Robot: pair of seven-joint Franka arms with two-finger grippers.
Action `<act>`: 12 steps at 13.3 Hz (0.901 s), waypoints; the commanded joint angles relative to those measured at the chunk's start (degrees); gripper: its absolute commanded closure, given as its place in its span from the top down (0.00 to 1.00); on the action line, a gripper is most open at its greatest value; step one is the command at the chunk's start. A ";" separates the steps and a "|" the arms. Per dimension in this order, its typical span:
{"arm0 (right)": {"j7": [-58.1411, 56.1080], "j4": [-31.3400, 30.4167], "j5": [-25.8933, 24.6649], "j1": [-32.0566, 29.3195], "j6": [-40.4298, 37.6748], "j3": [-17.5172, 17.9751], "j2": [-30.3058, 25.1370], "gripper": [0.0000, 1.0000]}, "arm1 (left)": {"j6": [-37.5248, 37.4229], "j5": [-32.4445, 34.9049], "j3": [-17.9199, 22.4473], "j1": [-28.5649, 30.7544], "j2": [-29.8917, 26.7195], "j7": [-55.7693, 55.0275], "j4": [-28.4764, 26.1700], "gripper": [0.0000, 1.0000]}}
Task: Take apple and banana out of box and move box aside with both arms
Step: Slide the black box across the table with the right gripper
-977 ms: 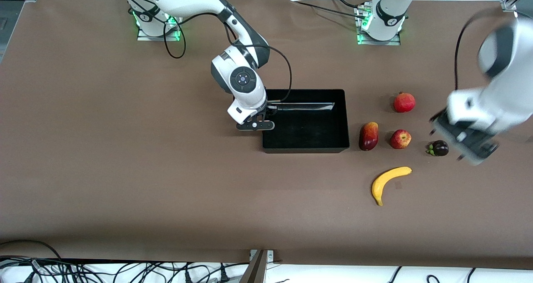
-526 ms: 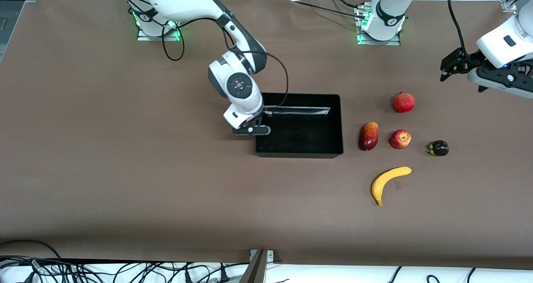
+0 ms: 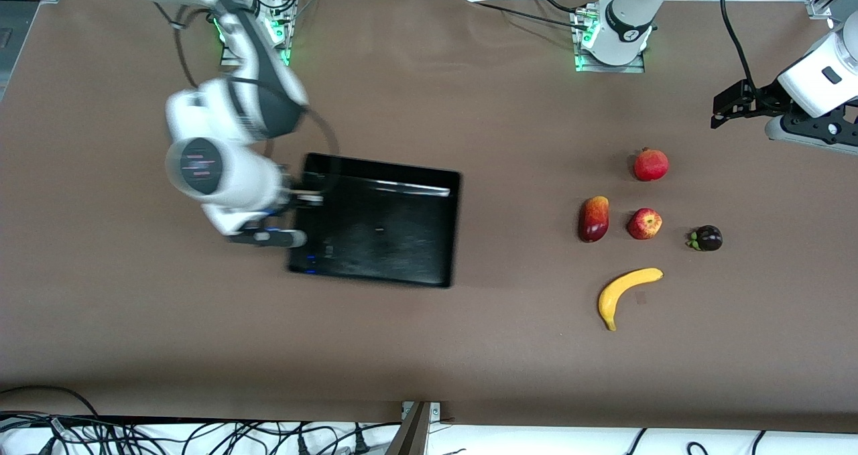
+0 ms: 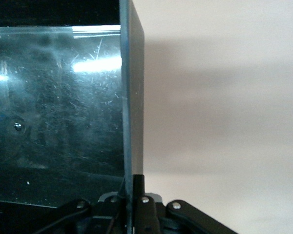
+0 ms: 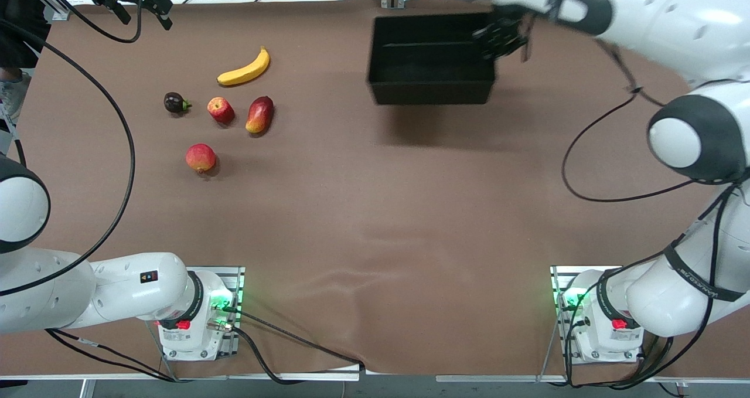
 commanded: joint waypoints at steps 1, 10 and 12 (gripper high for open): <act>-6.39 -1.55 0.90 -0.13 -4.63 -7.01 -2.69 0.00 | -0.19 -1.43 0.16 0.17 -1.48 -0.47 -1.04 1.00; -32.62 -18.82 0.99 -2.06 7.80 -24.89 -5.14 0.00 | -0.54 -1.43 0.25 0.17 -1.39 -0.47 -0.95 1.00; -36.28 -24.20 0.99 -2.59 13.78 -25.15 -5.77 0.00 | -0.63 -1.43 0.25 0.17 -1.39 -0.47 -0.95 1.00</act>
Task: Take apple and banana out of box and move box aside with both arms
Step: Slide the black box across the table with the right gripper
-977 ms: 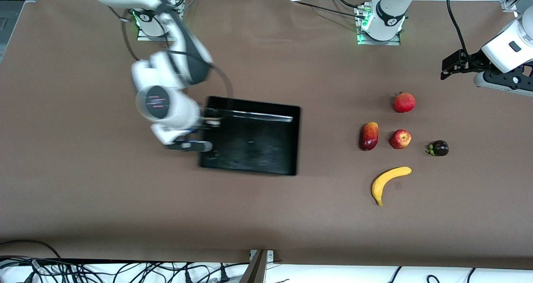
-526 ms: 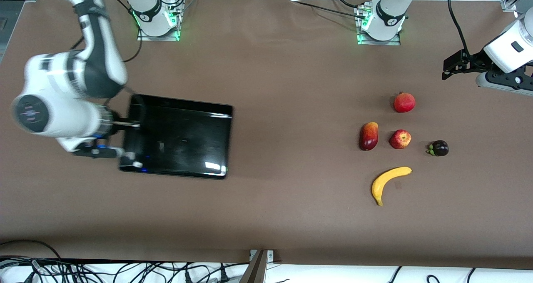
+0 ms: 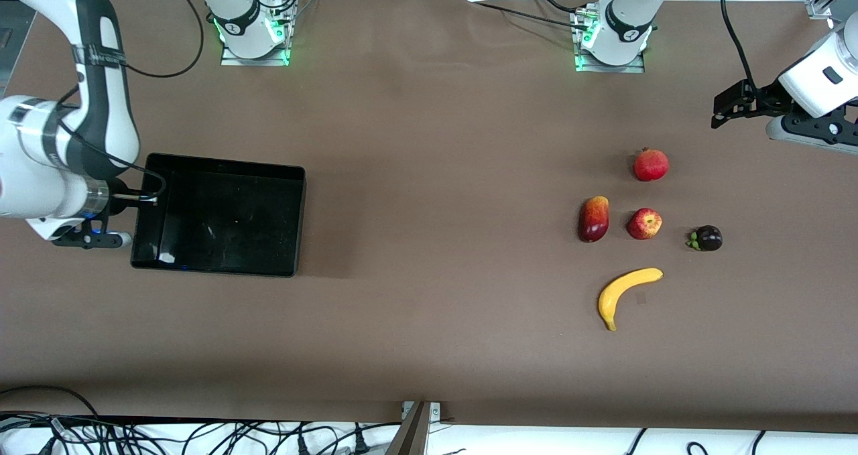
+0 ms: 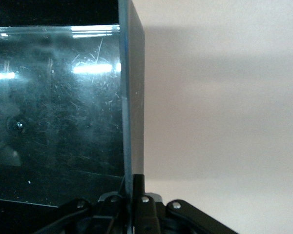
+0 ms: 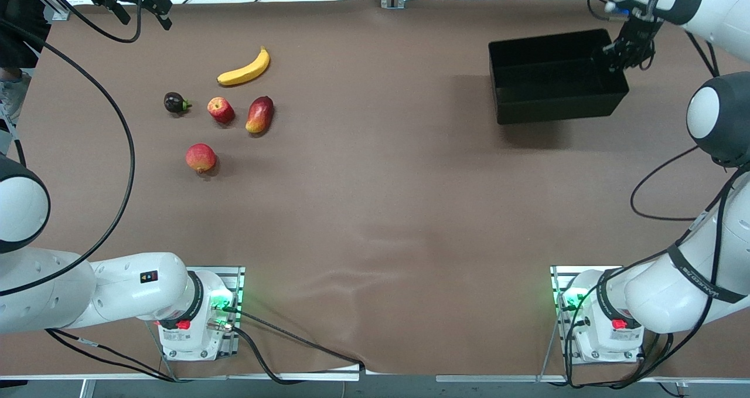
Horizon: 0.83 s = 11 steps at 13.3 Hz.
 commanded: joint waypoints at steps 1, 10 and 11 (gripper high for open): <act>-5.42 -7.19 0.95 -0.64 4.79 -0.04 -4.00 0.00 | -0.57 -1.42 0.21 0.17 -1.37 -0.34 -0.93 1.00; -10.53 -2.12 4.20 -2.84 0.52 -0.13 -2.50 1.00 | -0.57 -1.42 0.30 0.17 -1.37 -0.34 -0.93 1.00; -10.01 0.16 4.11 -2.93 -3.25 -0.91 -2.51 1.00 | -0.57 -1.33 0.30 0.17 -1.37 -0.25 -0.93 1.00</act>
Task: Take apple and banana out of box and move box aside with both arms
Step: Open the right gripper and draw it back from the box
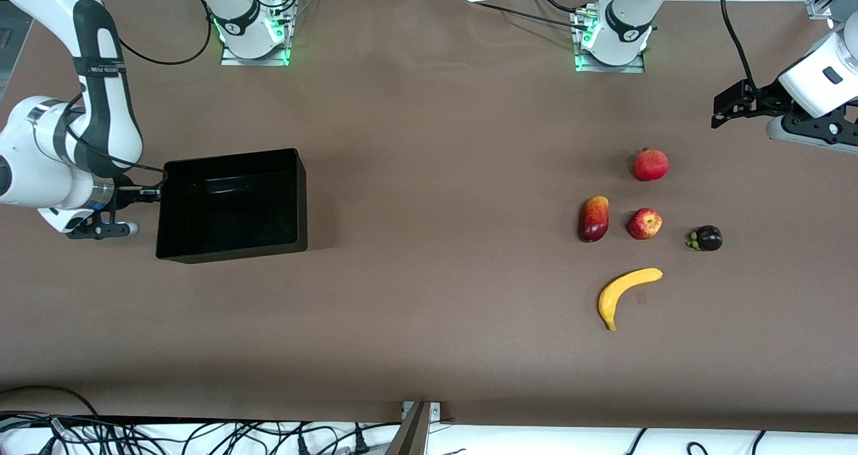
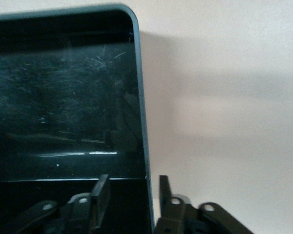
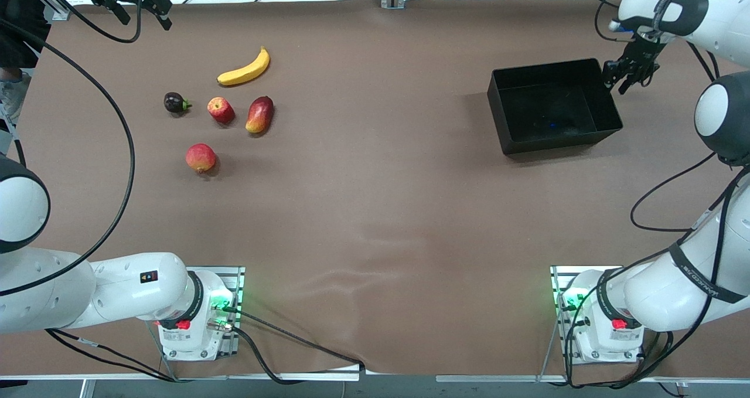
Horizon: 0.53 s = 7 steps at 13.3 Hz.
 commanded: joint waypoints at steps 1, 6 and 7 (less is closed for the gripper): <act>0.45 5.95 0.71 -0.71 -8.83 -1.52 -1.86 1.00 | -0.52 -1.33 0.26 0.17 -1.37 -0.24 -0.93 1.00; 1.35 16.70 -1.66 0.26 -21.25 -1.89 -4.48 1.00 | -0.52 -1.33 0.35 0.09 -1.37 -0.15 -0.93 1.00; 1.35 16.44 -3.15 -0.43 -21.26 0.46 -6.93 1.00 | -0.52 -1.33 0.35 0.17 -1.37 -0.15 -0.93 1.00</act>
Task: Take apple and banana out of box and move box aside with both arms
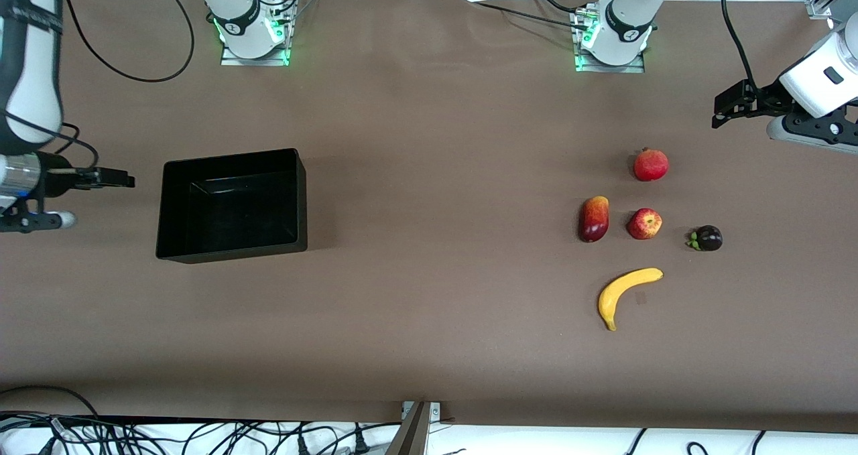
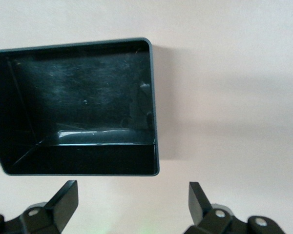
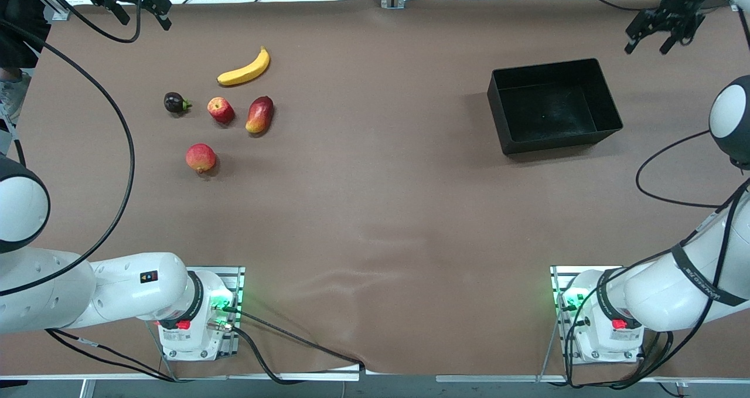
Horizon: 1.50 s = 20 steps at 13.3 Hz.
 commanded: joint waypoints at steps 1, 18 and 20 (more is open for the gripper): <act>1.06 -0.09 -5.07 -2.83 -1.40 6.86 -5.52 1.00 | -0.47 -1.33 0.26 0.17 -1.37 -0.06 -0.93 1.00; 9.32 -11.96 -12.56 -21.92 6.51 27.73 -18.64 1.00 | -0.65 -1.33 0.35 0.17 -1.28 0.20 -0.93 1.00; 9.23 -9.86 -12.21 -21.75 5.90 27.73 -18.56 1.00 | -0.56 -1.33 0.35 0.17 -1.28 0.29 -0.93 1.00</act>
